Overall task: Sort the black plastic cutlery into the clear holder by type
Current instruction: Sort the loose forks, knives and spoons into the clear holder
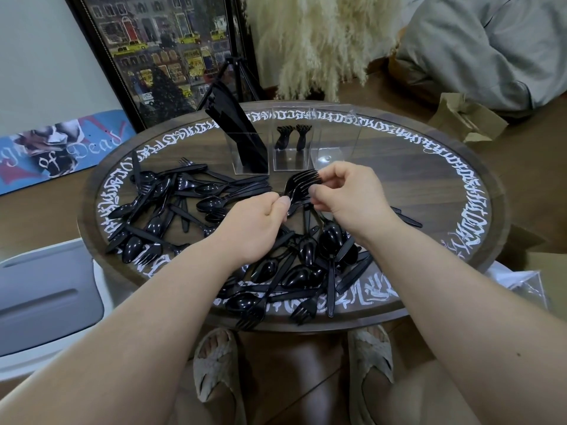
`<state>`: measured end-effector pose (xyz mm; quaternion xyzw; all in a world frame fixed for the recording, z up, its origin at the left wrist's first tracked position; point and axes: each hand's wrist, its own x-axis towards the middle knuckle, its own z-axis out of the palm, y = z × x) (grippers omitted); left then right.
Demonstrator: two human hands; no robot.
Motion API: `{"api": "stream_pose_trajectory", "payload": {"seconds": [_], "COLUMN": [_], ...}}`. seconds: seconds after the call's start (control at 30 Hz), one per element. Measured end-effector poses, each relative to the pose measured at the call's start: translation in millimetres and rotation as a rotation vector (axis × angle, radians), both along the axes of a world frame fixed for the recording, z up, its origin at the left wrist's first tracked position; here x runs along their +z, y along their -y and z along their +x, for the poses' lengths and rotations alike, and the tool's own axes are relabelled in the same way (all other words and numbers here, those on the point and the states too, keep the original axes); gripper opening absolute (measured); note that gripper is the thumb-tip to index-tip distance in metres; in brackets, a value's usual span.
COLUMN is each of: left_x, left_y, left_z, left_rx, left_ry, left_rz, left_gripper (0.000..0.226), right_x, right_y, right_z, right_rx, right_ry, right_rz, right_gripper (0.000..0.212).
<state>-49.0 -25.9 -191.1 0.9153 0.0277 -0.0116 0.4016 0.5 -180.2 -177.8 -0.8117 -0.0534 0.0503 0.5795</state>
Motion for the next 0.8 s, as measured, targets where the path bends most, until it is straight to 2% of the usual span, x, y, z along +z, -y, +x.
{"api": "stream_pose_trajectory", "payload": {"seconds": [0.27,0.4,0.53,0.63,0.73,0.8], "left_x": [-2.2,0.3,2.4,4.2,6.5,5.3], "left_y": [-3.7,1.7,4.8,3.7,4.2,3.9], "left_z": [3.4,0.0,-1.8,-1.0,-1.1,-0.6], "left_rx": [0.125,0.03,-0.067,-0.074,-0.07,-0.048], "left_ry": [-0.008,-0.013,-0.017,0.008,0.03,0.017], "left_rz": [0.079,0.03,0.138,0.199,0.218,0.264], "left_gripper": [0.036,0.038,0.032,0.031,0.032,0.033], "right_x": [-0.4,-1.4,-3.4,-3.4,0.5,0.2], "right_y": [2.3,1.6,1.5,3.5,2.8,-0.3], "right_z": [-2.0,-0.4,1.3,2.1,-3.9,-7.2], "right_rx": [0.044,0.017,-0.039,-0.081,0.0,0.057], "right_ry": [0.05,0.062,0.054,0.1,0.194,0.274], "right_rz": [-0.112,-0.102,-0.092,-0.174,-0.259,-0.299], "right_gripper": [0.016,0.012,0.013,0.016,0.032,0.032]}}
